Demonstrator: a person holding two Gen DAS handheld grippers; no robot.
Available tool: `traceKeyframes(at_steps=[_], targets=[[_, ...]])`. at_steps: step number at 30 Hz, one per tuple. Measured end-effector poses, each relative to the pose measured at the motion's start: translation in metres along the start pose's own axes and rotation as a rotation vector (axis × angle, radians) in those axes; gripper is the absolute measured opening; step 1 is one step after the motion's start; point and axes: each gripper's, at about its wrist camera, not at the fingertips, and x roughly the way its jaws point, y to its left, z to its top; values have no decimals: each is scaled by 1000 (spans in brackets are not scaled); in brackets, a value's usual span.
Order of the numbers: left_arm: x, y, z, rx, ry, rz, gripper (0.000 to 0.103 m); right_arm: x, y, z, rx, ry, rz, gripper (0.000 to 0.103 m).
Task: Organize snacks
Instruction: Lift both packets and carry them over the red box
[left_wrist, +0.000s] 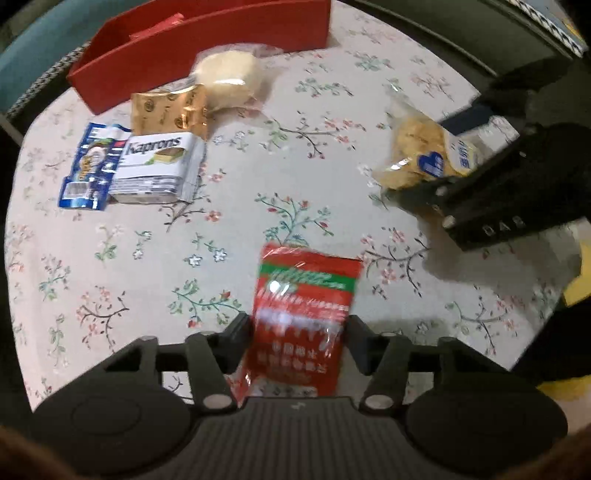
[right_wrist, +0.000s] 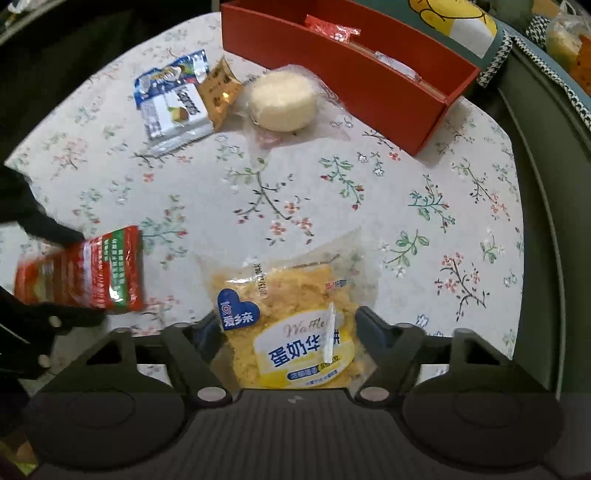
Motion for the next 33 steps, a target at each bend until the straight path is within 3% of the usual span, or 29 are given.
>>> traceKeyframes(at_steps=[4, 11, 18, 28, 33], targets=[[0, 0, 0, -23, -44, -12, 59, -24, 2, -6, 59, -42, -25, 59], [-10, 10, 6, -85, -101, -70, 56, -36, 7, -11, 150, -51, -98, 52], [-35, 24, 30, -163, -206, -134, 55, -57, 4, 1, 193, -126, -101, 51], [-31, 47, 75, -297, -282, -144, 55, -45, -37, 23, 304, -232, -36, 50], [-41, 53, 99, -305, -351, -144, 54, -37, -50, 41, 329, -263, -13, 50]])
